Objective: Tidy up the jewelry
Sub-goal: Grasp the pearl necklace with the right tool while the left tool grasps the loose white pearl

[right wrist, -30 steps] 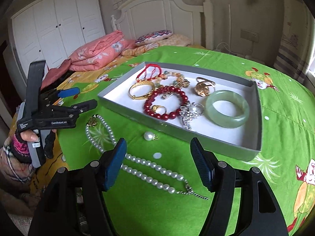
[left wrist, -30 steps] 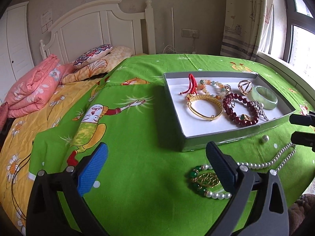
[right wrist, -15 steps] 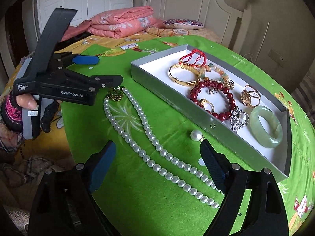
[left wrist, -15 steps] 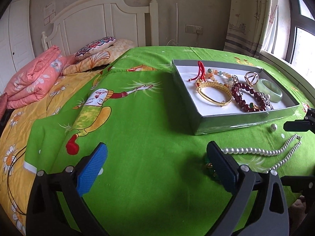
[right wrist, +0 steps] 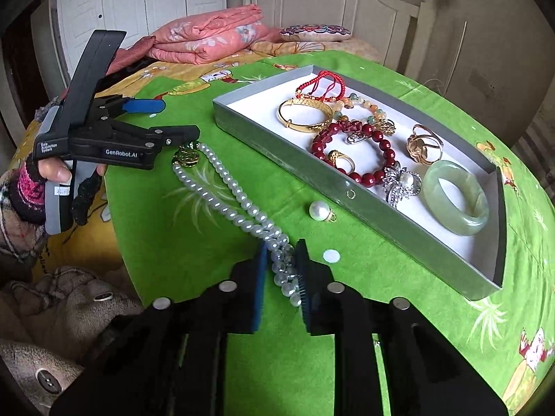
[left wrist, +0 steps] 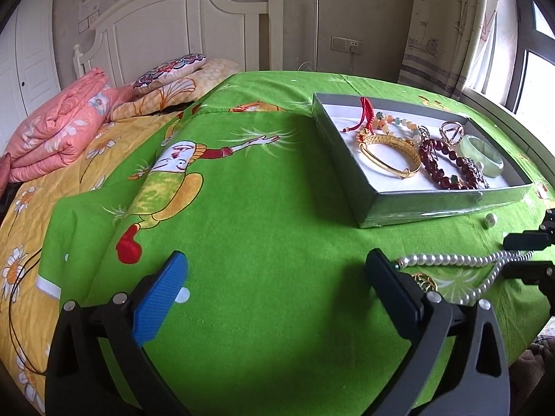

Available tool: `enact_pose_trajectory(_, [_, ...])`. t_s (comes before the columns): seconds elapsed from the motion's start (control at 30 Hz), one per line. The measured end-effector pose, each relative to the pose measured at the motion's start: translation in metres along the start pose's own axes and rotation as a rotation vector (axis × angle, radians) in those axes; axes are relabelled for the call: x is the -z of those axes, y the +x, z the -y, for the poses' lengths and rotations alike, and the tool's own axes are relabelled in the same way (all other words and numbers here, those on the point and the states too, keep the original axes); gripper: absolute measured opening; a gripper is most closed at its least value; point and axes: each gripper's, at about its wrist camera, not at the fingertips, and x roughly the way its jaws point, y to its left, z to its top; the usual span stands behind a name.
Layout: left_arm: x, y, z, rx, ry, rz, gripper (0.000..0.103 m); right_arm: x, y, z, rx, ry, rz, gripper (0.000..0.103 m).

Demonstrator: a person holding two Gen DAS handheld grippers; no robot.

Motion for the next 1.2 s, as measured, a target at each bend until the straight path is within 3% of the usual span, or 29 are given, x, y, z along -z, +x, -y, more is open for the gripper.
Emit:
enact_pose_trajectory(0.27, [0.001,-0.003,0.003,-0.006,-0.014,-0.001,0.100,0.034,-0.024,0.033,0.126,0.051,-0.009,0.010])
enact_pose_trajectory(0.4, [0.004,-0.018,0.026,0.134,0.008,0.004,0.100,0.063,-0.043,0.076,0.220,0.182,-0.002,0.010])
enact_pose_trajectory(0.53, [0.000,-0.026,0.081,0.245,0.130,0.004,0.100,0.089,-0.058,0.111,0.262,0.313,0.026,0.010])
enact_pose_trajectory(0.67, [-0.007,-0.010,0.127,0.326,0.192,-0.056,0.077,0.104,-0.066,0.128,0.263,0.369,0.054,0.010])
enact_pose_trajectory(0.8, [-0.010,-0.003,0.163,0.318,0.254,-0.043,0.058,0.111,-0.069,0.136,0.241,0.410,0.087,0.010])
enact_pose_trajectory(0.93, [-0.017,0.005,0.184,0.275,0.287,-0.039,0.045,0.114,-0.071,0.135,0.229,0.426,0.118,0.010])
enact_pose_trajectory(1.03, [-0.020,0.008,0.189,0.259,0.274,-0.044,0.041,0.118,-0.073,0.135,0.216,0.436,0.138,0.010])
enact_pose_trajectory(1.2, [-0.019,0.007,0.189,0.248,0.290,-0.028,0.019,0.123,-0.075,0.135,0.205,0.448,0.169,0.010])
